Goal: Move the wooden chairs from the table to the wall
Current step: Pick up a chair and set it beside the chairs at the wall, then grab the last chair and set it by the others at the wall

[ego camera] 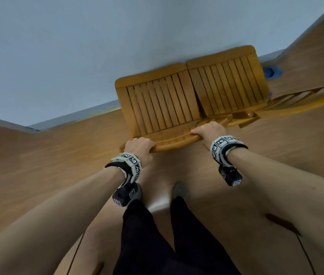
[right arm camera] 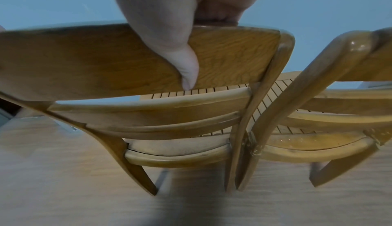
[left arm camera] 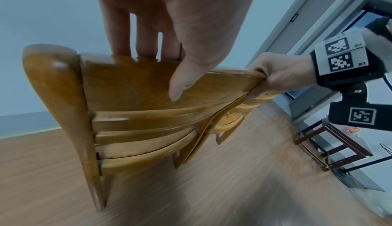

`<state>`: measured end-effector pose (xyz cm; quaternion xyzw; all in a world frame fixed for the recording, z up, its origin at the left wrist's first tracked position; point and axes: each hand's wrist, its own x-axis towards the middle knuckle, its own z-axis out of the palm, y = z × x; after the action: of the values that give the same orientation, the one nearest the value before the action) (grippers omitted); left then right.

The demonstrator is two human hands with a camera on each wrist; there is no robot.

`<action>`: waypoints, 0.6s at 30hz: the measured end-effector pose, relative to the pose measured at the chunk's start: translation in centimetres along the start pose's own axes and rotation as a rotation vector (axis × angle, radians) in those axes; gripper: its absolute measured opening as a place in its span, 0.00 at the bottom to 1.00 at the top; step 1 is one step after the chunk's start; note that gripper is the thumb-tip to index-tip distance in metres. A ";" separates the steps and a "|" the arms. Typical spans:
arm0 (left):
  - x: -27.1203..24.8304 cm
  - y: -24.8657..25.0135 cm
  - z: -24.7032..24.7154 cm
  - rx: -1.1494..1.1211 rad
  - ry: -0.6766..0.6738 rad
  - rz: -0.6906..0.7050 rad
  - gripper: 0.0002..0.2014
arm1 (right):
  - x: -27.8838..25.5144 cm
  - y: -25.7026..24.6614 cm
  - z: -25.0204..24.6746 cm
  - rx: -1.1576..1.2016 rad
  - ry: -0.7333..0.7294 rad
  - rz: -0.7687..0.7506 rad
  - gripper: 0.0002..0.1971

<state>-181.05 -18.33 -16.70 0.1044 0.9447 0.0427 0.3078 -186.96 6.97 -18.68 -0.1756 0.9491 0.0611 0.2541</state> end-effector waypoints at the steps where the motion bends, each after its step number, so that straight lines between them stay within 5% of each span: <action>1: 0.0 0.6 0.5 0.000 -0.004 0.003 0.08 | -0.1 0.4 0.6 0.000 -0.006 0.001 0.25; 11: 0.0 1.7 1.8 -0.015 0.014 0.000 0.03 | -1.0 1.1 2.6 0.088 0.134 -0.072 0.24; 18: 1.3 4.7 -1.7 -0.009 0.041 0.156 0.27 | -5.3 1.8 3.1 0.429 0.308 0.007 0.22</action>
<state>-182.32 -13.50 -15.40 0.1754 0.9397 0.0732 0.2844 -181.86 10.86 -18.65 -0.1217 0.9684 -0.1680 0.1380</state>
